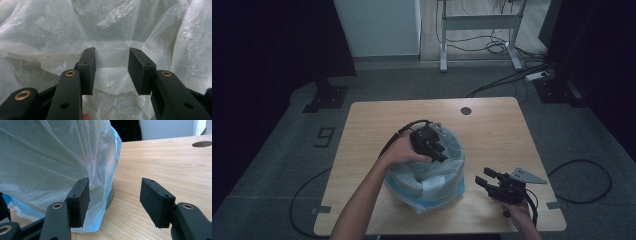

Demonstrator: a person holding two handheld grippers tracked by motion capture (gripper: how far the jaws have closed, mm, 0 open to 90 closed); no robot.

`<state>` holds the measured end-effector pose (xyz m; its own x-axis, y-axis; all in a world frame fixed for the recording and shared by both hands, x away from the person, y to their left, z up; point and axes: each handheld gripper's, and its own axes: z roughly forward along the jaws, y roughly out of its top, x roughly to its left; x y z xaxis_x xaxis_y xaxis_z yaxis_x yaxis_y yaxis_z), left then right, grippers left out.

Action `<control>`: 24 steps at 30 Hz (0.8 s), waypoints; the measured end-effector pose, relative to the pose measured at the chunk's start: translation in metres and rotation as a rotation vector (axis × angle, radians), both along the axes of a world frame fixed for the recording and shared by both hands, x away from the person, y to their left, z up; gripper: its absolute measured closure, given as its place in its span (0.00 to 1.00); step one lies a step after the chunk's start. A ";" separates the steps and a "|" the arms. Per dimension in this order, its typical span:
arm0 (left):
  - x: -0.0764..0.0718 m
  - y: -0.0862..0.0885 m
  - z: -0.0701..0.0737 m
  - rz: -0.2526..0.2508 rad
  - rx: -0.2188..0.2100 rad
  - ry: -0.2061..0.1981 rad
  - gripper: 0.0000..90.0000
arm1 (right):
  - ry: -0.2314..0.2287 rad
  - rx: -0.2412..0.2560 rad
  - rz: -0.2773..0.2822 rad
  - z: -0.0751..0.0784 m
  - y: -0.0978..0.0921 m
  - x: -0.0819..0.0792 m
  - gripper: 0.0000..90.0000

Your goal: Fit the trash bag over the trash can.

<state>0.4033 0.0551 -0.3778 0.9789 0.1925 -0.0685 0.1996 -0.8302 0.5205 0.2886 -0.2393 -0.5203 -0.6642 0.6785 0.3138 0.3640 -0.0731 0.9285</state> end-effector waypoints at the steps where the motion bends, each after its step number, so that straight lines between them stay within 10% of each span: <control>1: 0.000 -0.001 -0.001 0.000 0.008 0.001 0.63 | 0.000 -0.001 0.000 0.000 0.000 0.000 0.45; 12: -0.001 -0.001 -0.004 0.009 0.014 -0.018 0.54 | 0.000 -0.012 0.002 0.000 0.000 0.000 0.44; 24: -0.014 0.035 0.030 0.066 -0.198 -0.095 0.46 | -0.006 -0.008 -0.011 0.001 -0.001 -0.001 0.44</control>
<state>0.3893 0.0902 -0.3479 0.9684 0.2486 -0.0192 0.1926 -0.6969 0.6908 0.2876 -0.2406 -0.5192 -0.6584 0.6884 0.3044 0.3572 -0.0701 0.9314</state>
